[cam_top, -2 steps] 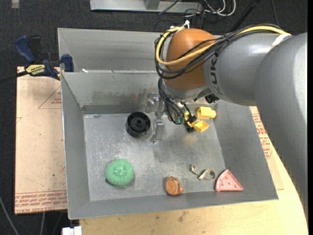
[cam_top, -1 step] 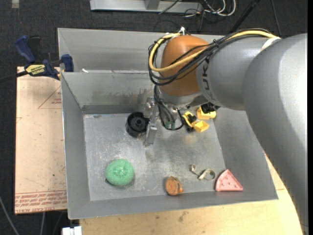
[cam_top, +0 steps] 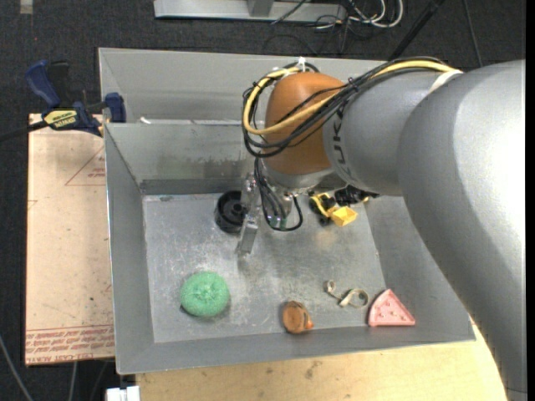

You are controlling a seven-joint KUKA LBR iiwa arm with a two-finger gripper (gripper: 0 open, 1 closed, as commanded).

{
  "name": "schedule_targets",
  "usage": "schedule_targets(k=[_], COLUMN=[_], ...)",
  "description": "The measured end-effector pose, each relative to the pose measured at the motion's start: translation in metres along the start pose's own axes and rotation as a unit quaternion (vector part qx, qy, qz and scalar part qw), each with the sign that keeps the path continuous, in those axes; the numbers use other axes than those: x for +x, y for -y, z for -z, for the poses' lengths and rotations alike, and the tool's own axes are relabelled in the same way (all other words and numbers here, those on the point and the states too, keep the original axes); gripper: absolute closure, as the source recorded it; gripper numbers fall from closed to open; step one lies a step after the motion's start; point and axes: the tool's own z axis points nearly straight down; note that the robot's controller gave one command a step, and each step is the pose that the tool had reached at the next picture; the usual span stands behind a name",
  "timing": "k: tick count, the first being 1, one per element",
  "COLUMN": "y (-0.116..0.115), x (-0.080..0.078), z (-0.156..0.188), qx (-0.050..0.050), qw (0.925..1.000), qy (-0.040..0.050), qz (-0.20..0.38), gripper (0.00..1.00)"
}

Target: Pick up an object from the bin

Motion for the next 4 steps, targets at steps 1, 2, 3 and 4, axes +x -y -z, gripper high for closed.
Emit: schedule_targets(k=[1, 2, 3, 4], y=[-0.004, -0.004, -0.014, -0.018], x=[-0.023, -0.023, -0.011, -0.017], z=[-0.012, -0.012, 0.027, 0.04], qx=[-0.004, -0.004, 0.002, -0.002], qw=[0.998, 0.998, 0.9982, 0.9983], qy=[0.0073, 0.0074, -0.0024, 0.0041], qz=[-0.063, -0.063, -0.06, -0.059], gripper=[1.0, 1.0, 1.0, 1.0])
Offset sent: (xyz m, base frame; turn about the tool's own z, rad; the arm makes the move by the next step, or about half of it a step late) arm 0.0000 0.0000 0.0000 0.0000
